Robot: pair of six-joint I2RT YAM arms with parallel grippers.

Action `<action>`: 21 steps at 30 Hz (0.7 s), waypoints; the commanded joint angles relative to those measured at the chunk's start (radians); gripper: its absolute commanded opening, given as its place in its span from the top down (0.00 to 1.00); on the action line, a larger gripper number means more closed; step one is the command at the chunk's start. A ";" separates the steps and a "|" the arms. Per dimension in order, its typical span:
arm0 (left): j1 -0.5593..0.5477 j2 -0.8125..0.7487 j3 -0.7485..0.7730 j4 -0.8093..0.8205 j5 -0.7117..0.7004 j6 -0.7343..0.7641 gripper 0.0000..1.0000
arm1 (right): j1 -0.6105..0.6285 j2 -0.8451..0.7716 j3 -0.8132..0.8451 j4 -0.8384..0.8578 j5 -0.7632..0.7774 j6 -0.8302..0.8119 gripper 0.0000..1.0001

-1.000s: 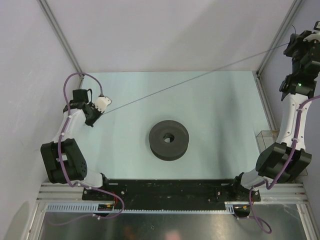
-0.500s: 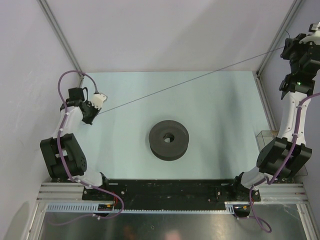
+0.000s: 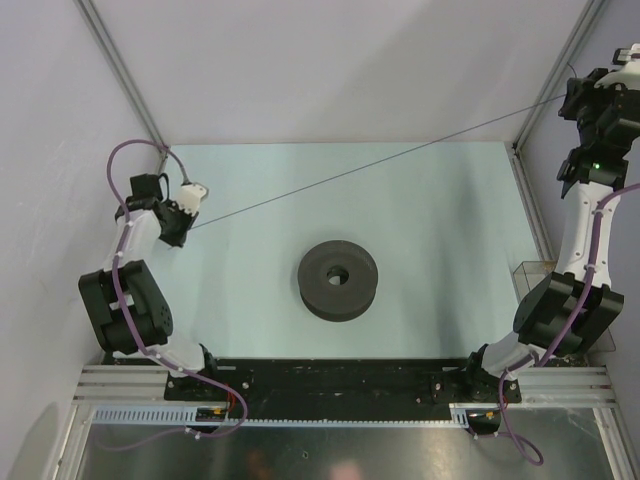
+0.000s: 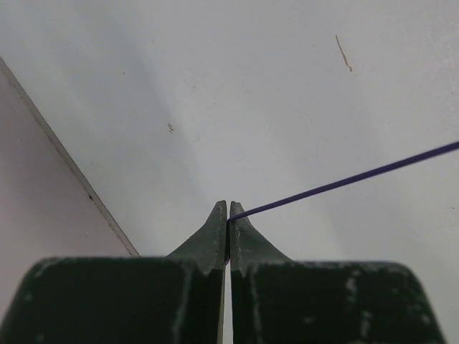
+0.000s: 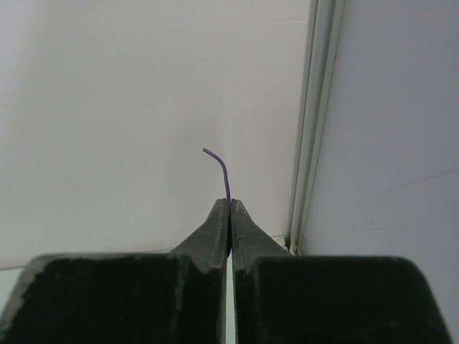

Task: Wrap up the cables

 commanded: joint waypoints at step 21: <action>0.164 0.060 0.079 -0.011 -0.201 -0.002 1.00 | -0.191 0.040 0.073 0.166 0.143 -0.126 1.00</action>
